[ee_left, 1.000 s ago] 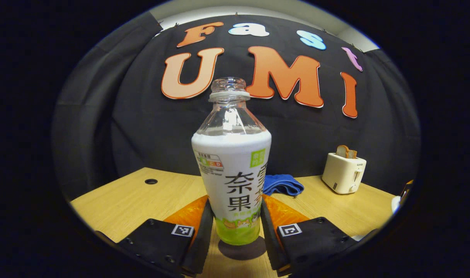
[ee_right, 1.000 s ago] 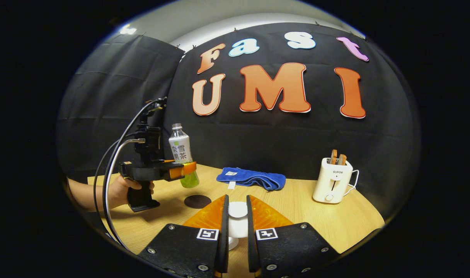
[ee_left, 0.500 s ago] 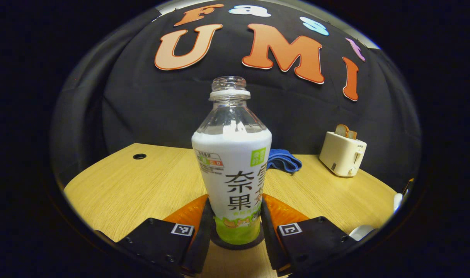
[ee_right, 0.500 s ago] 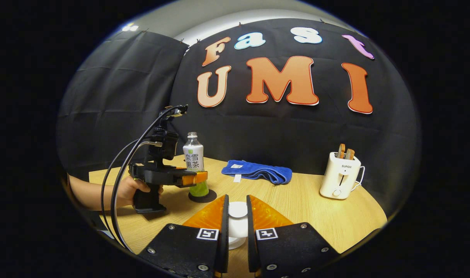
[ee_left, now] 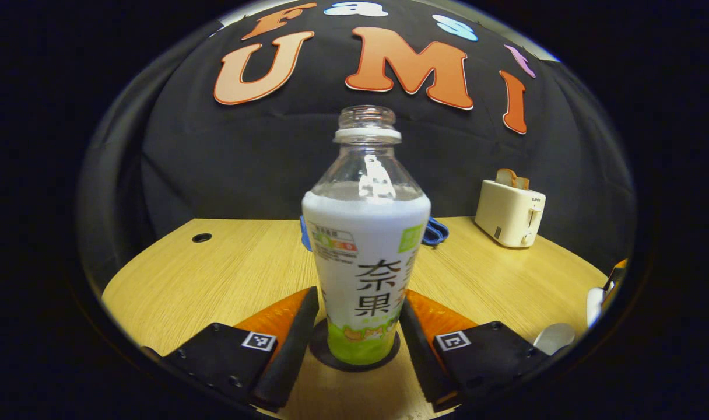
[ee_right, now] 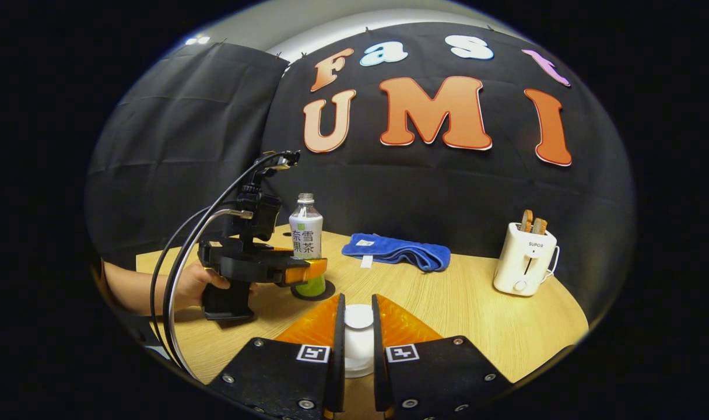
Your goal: Open the teacup lid with one hand, grasp the water bottle and pour water into the teacup with the other hand; after pouring, place the water bottle on the coaster and then close the teacup lid.
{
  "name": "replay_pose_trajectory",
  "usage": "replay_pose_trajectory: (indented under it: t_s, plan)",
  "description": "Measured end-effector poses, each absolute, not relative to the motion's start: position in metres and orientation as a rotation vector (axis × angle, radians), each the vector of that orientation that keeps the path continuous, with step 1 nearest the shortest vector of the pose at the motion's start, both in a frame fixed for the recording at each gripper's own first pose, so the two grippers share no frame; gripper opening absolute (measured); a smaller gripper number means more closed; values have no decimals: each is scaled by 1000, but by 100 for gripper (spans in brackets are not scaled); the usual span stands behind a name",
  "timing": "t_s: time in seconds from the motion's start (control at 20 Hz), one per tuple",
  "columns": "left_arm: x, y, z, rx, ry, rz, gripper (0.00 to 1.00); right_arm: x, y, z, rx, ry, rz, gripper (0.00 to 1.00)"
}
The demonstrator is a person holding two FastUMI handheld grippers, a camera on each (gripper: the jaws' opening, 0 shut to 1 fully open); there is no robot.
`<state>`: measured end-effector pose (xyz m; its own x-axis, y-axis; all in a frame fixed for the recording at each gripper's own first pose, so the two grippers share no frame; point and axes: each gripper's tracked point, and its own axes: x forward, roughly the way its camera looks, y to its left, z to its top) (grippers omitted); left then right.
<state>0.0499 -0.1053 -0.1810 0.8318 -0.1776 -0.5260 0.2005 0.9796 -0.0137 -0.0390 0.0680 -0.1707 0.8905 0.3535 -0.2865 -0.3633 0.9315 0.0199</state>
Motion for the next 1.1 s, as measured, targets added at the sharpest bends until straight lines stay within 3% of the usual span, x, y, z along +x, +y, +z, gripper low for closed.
replay_pose_trajectory:
  t_s: [0.1,0.2,0.35,0.55,1.0,1.1]
  plan:
    - [47,-106,-182,58,548,-202,93,-38,70,-175,-40,299,372,17]
    - [37,-101,-176,65,551,-201,100,-39,72,-179,-38,303,374,21]
    - [24,-92,-174,58,562,-195,96,-40,76,-186,-35,316,381,21]
    - [7,-83,-159,68,550,-195,100,-39,81,-196,-38,334,393,21]
    - [-4,-57,-92,91,410,-170,96,-40,87,-220,-35,397,400,21]
    - [-3,-56,-78,96,378,-164,100,-39,86,-222,-35,402,391,21]
